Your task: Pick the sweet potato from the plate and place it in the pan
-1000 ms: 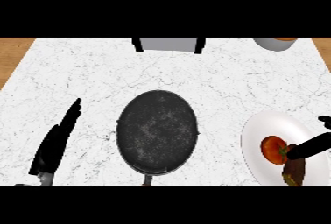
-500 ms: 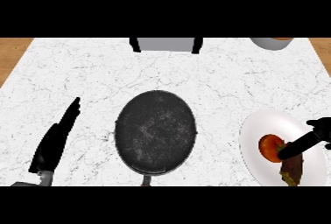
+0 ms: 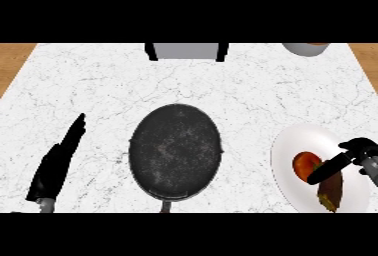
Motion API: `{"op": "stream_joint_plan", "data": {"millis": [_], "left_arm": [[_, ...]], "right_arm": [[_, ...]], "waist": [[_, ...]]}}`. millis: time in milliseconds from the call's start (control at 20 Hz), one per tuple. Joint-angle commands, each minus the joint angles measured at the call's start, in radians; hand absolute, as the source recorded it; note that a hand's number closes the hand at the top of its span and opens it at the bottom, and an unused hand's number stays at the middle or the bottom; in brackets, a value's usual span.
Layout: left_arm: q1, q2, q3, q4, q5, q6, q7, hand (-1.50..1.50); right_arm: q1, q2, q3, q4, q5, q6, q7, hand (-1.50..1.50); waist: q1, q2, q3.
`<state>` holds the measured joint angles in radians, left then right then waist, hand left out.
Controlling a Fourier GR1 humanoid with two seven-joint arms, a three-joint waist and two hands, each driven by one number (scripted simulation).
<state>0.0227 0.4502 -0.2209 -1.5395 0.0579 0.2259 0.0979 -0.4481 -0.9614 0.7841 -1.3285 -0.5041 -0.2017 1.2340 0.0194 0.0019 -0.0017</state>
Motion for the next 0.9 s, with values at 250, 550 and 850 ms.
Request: {"op": "stream_joint_plan", "data": {"millis": [250, 550, 850], "left_arm": [[0.016, -0.018, 0.022, 0.010, -0.001, -0.017, -0.020, 0.00], [0.066, -0.045, 0.003, -0.027, -0.031, -0.001, -0.025, 0.00], [0.059, -0.045, 0.024, -0.028, -0.051, 0.000, -0.020, 0.00]], "right_arm": [[-0.016, 0.071, 0.041, 0.064, 0.015, -0.022, 0.181, -1.50], [0.010, 0.083, 0.058, 0.073, 0.031, -0.053, 0.155, -1.50], [0.023, 0.118, 0.028, 0.089, 0.077, -0.120, 0.097, 1.50]], "waist": [[-0.010, -0.001, 0.000], [-0.014, -0.004, 0.001], [-0.019, -0.004, 0.001]]}}
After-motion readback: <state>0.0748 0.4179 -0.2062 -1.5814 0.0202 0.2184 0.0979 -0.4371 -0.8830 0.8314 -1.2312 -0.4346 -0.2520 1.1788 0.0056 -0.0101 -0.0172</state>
